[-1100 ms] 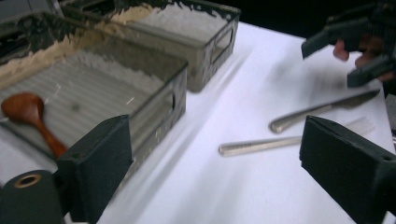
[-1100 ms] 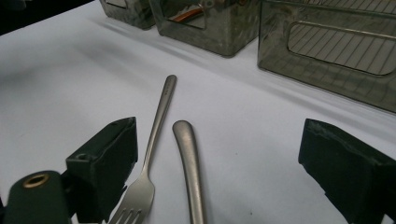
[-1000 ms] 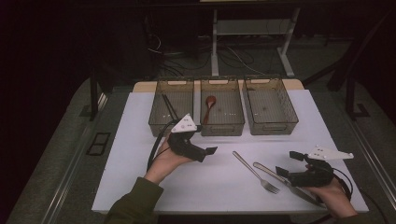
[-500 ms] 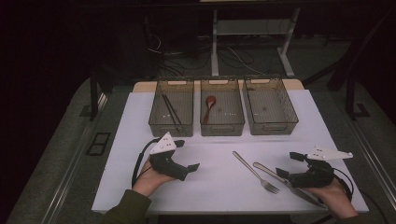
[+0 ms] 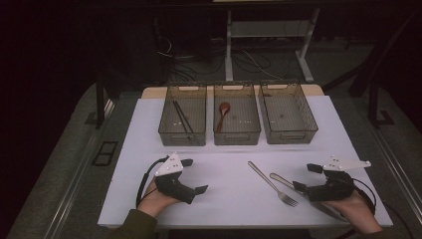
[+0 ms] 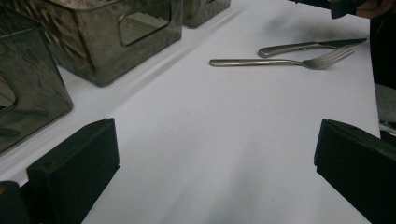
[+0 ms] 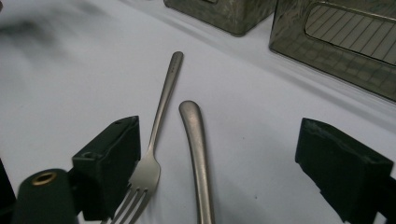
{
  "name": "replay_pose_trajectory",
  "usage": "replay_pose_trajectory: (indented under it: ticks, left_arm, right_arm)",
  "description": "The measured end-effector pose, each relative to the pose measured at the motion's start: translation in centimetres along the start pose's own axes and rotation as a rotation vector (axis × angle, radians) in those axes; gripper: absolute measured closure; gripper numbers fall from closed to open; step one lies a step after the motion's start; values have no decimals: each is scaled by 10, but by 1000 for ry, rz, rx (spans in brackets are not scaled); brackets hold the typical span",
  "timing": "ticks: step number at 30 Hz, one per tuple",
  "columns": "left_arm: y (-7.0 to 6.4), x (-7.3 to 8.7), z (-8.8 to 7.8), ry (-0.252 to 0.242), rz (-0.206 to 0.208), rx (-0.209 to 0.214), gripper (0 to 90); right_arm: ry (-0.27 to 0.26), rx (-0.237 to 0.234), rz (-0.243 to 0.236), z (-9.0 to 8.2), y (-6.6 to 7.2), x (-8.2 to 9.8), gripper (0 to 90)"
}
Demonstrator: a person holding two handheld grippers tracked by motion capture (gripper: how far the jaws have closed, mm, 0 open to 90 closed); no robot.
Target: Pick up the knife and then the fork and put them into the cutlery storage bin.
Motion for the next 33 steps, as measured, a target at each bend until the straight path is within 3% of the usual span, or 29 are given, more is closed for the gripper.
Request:
replay_pose_trajectory:
  ticks: [17,33]
  left_arm:
    - [1,8,-9,10,-5,-3,0]
    - [4,7,-12,-3,-18,-5,0]
  right_arm:
    - [87,6,-34,-3,2,-9,182]
    - [283,30,-103,13,4,-16,263]
Point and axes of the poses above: each handheld gripper's, and its own axes: z roughly forward along the jaws, x roughly out of its underside, y roughly to its left, the point moved 9 cm from there along z, roughly forward along the jaws, and after that the axes turned 5 degrees about y, right-handed, at the moved point
